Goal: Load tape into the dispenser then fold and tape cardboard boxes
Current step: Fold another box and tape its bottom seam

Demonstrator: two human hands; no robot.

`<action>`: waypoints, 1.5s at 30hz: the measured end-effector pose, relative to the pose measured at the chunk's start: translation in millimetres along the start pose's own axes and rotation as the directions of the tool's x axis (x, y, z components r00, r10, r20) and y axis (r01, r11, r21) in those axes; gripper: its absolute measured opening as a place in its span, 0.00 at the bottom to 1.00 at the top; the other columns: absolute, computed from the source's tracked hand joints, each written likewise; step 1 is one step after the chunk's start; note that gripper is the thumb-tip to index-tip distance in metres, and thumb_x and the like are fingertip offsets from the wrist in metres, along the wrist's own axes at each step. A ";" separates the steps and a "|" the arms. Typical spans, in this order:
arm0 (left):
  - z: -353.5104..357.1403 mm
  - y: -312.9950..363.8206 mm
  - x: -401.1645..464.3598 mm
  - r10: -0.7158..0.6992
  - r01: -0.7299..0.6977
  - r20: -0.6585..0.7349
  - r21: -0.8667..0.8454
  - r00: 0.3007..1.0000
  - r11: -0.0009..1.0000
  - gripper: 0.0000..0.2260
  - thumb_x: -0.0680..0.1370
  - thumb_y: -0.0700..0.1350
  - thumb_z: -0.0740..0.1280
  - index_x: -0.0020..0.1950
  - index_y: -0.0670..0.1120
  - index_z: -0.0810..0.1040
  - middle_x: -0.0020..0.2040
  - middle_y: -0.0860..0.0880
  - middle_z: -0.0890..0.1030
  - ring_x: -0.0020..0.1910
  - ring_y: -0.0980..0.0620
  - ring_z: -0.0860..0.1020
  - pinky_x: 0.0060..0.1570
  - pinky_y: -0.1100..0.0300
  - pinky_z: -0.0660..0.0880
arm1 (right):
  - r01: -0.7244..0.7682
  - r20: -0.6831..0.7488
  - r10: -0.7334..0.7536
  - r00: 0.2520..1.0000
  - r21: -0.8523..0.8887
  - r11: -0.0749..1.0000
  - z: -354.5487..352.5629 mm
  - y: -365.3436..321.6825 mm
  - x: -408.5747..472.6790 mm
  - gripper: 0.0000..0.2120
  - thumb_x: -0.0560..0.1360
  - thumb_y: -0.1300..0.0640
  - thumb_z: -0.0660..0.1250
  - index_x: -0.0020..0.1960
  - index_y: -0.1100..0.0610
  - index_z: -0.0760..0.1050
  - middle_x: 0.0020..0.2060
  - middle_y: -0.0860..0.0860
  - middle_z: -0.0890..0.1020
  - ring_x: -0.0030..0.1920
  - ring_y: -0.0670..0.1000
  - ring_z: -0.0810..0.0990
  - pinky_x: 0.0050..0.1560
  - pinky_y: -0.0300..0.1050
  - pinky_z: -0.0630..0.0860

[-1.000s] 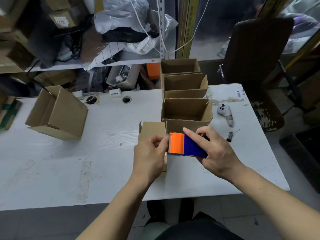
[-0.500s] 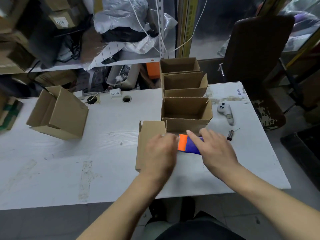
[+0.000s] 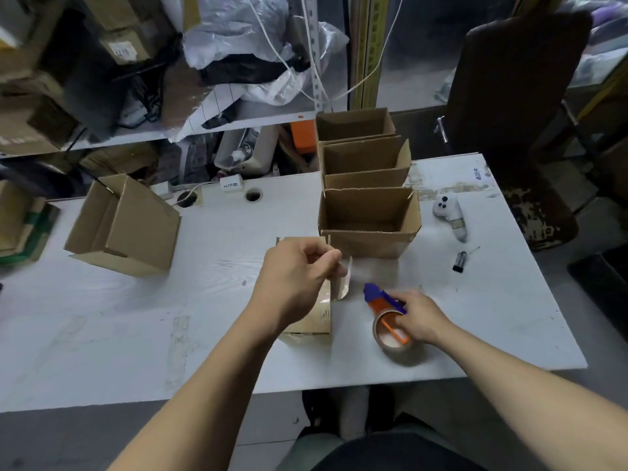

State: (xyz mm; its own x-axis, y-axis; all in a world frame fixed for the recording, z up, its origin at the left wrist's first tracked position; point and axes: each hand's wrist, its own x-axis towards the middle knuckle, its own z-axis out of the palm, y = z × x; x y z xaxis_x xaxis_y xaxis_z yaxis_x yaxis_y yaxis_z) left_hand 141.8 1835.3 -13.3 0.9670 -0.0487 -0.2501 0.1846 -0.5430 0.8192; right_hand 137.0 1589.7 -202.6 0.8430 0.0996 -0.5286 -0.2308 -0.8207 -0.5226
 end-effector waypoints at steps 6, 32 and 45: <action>-1.4 -2.9 -1.2 -0.010 0.010 -0.002 -0.005 1.000 1.000 0.10 0.84 0.46 0.68 0.44 0.49 0.85 0.38 0.56 0.87 0.40 0.61 0.85 0.49 0.59 0.80 | 0.178 -0.033 -0.246 0.969 0.786 0.592 -39.2 -78.9 -37.3 0.16 0.85 0.49 0.63 0.72 0.47 0.76 0.68 0.45 0.79 0.70 0.47 0.75 0.74 0.47 0.71; 48.6 -119.1 -31.1 0.269 -0.016 -0.309 0.628 0.912 0.778 0.10 0.80 0.48 0.71 0.41 0.46 0.75 0.29 0.48 0.75 0.29 0.43 0.74 0.28 0.57 0.61 | 0.176 -0.282 0.016 0.959 0.641 0.747 35.1 -103.8 -62.3 0.07 0.82 0.59 0.67 0.57 0.49 0.74 0.39 0.51 0.84 0.42 0.41 0.81 0.44 0.28 0.71; 48.4 -143.7 -23.7 0.249 0.061 -0.397 0.624 0.883 0.779 0.22 0.78 0.58 0.71 0.61 0.42 0.74 0.47 0.43 0.78 0.45 0.39 0.75 0.40 0.46 0.75 | 0.270 -0.335 -0.125 0.934 0.431 0.861 84.5 -106.7 -49.8 0.15 0.86 0.59 0.59 0.71 0.51 0.65 0.46 0.39 0.73 0.48 0.39 0.75 0.47 0.31 0.70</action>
State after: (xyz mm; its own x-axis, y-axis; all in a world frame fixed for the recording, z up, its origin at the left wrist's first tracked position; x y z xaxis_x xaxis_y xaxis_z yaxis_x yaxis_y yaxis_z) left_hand 83.8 1873.8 -150.1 0.9699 0.1549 0.1878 0.0933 -0.9490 0.3012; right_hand 78.5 1719.8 -177.0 0.9788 0.0076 -0.2046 -0.1807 -0.4378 -0.8807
